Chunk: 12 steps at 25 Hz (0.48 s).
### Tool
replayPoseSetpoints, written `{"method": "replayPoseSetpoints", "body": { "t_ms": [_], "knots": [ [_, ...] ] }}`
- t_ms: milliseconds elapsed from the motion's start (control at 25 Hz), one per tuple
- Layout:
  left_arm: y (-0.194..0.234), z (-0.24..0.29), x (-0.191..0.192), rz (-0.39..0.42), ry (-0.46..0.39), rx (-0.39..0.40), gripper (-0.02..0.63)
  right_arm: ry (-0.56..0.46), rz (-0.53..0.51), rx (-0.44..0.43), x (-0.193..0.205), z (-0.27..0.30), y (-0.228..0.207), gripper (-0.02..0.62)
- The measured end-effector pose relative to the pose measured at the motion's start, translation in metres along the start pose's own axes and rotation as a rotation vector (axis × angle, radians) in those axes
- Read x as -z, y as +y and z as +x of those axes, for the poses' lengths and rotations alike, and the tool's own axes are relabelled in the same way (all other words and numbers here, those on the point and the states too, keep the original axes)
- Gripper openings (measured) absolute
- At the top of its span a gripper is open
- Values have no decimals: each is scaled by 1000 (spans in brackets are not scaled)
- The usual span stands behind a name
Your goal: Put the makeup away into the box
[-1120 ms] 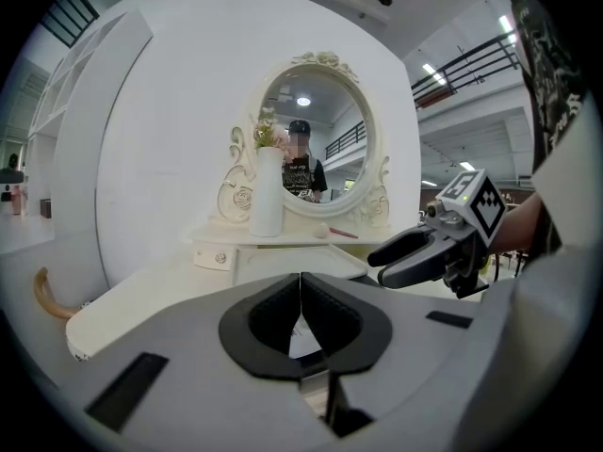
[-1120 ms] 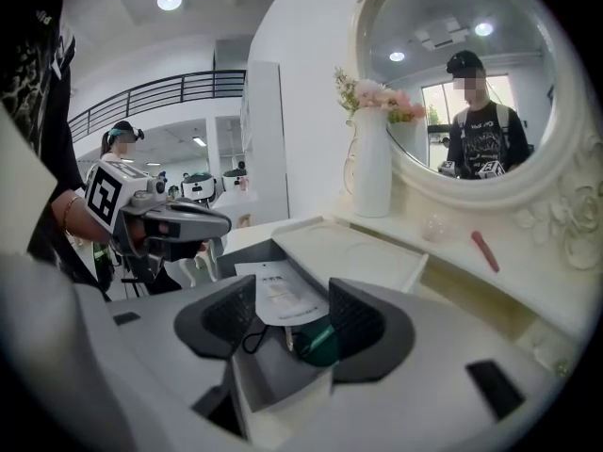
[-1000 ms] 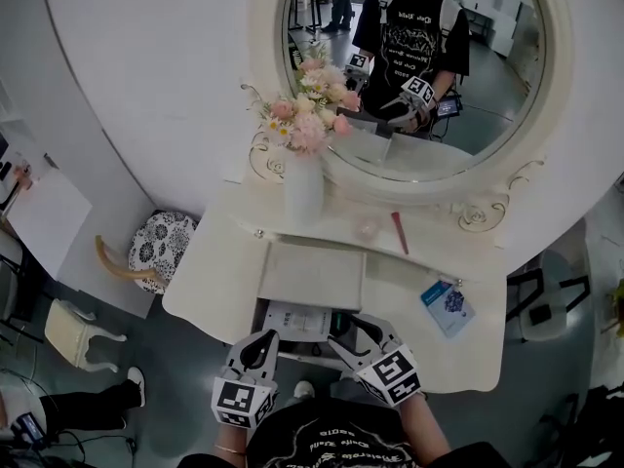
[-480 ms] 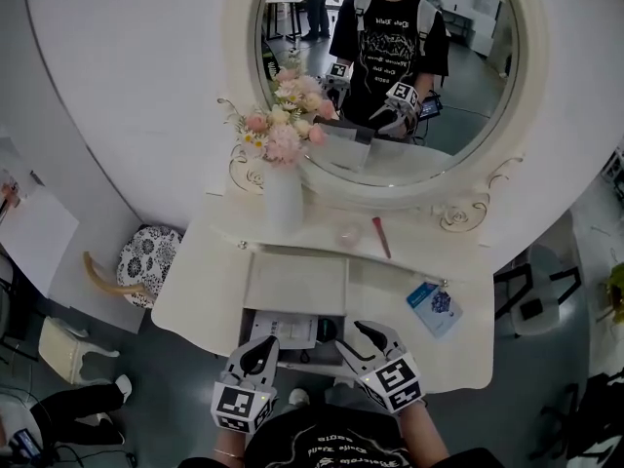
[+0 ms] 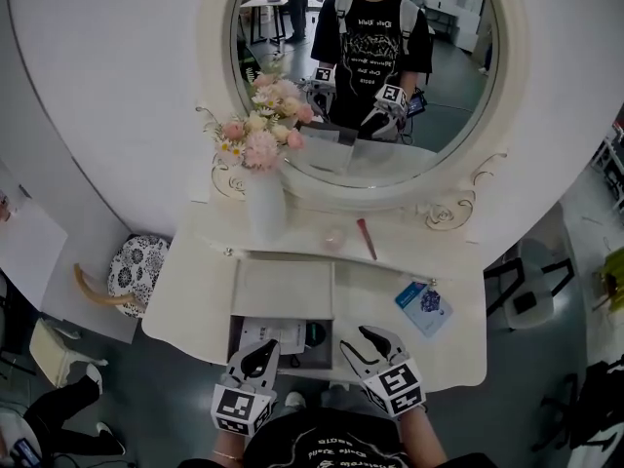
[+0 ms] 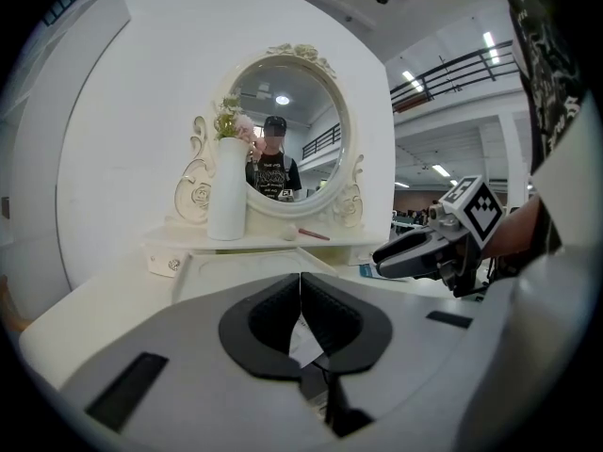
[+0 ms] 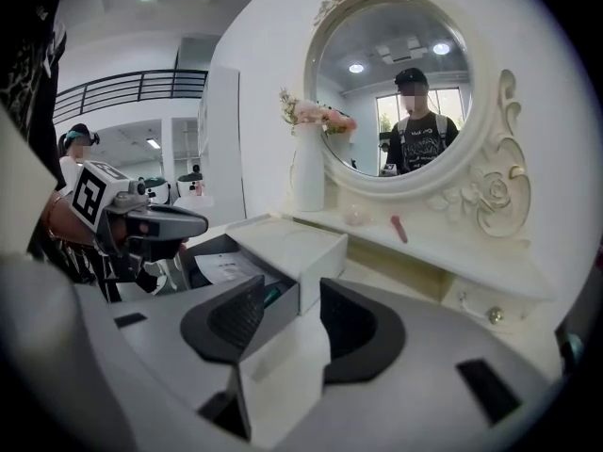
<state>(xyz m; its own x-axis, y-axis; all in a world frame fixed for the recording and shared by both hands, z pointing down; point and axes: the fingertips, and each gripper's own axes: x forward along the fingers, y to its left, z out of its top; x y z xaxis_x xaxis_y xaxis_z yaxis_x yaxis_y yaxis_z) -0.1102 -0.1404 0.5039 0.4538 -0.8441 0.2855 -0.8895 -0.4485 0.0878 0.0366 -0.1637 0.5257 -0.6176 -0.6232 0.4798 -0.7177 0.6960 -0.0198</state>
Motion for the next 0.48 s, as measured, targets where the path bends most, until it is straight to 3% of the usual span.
{"method": "replayPoseSetpoints", "body": {
  "t_ms": [480],
  "knots": [
    [-9, 19, 0, 8, 8, 37, 17, 17, 2, 54, 8, -4, -18, 123]
  ]
}}
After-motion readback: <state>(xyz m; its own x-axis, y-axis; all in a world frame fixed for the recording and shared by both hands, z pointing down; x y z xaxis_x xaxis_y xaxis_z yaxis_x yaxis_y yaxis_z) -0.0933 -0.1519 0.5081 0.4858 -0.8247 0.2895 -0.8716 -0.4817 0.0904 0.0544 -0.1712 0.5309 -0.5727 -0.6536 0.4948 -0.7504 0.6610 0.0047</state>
